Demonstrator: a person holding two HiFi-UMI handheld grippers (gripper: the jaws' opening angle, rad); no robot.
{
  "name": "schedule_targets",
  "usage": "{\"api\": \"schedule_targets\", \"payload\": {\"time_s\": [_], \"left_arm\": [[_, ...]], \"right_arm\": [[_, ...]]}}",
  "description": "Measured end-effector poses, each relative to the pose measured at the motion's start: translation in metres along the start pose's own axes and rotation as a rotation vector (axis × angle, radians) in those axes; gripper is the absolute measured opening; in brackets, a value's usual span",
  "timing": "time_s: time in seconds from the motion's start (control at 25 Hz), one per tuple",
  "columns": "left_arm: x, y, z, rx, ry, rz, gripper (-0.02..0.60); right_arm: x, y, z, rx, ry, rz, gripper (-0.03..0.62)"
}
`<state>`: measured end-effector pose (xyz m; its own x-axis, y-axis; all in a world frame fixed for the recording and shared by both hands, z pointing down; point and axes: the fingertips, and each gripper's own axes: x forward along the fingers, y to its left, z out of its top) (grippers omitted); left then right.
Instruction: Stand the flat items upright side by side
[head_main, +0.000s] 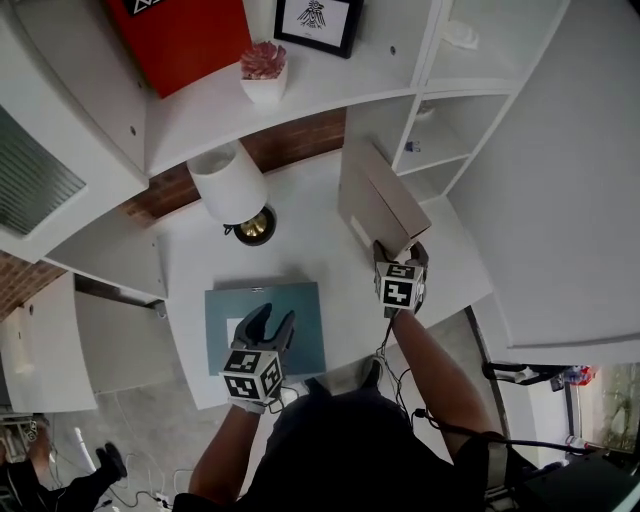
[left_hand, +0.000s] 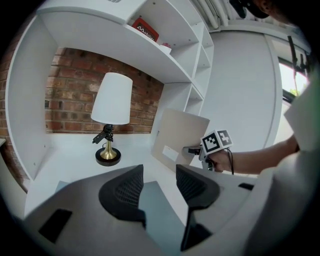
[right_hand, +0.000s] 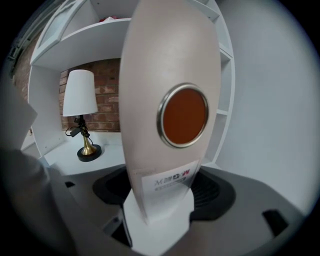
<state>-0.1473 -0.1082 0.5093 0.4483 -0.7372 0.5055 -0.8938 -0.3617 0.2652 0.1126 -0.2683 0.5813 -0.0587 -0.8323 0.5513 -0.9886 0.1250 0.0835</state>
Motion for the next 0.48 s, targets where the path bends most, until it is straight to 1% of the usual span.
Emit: {"api": "schedule_targets", "payload": {"time_s": [0.2,0.48], "left_arm": [[-0.007,0.028,-0.003,-0.006,0.011,-0.002,0.204],[-0.014,0.048,0.000,0.008,0.026,-0.015,0.204]], "right_arm": [[0.022,0.002,0.013,0.019,-0.006,-0.064,0.347],[0.043,0.012,0.031,0.041,-0.010,-0.105,0.345]]}}
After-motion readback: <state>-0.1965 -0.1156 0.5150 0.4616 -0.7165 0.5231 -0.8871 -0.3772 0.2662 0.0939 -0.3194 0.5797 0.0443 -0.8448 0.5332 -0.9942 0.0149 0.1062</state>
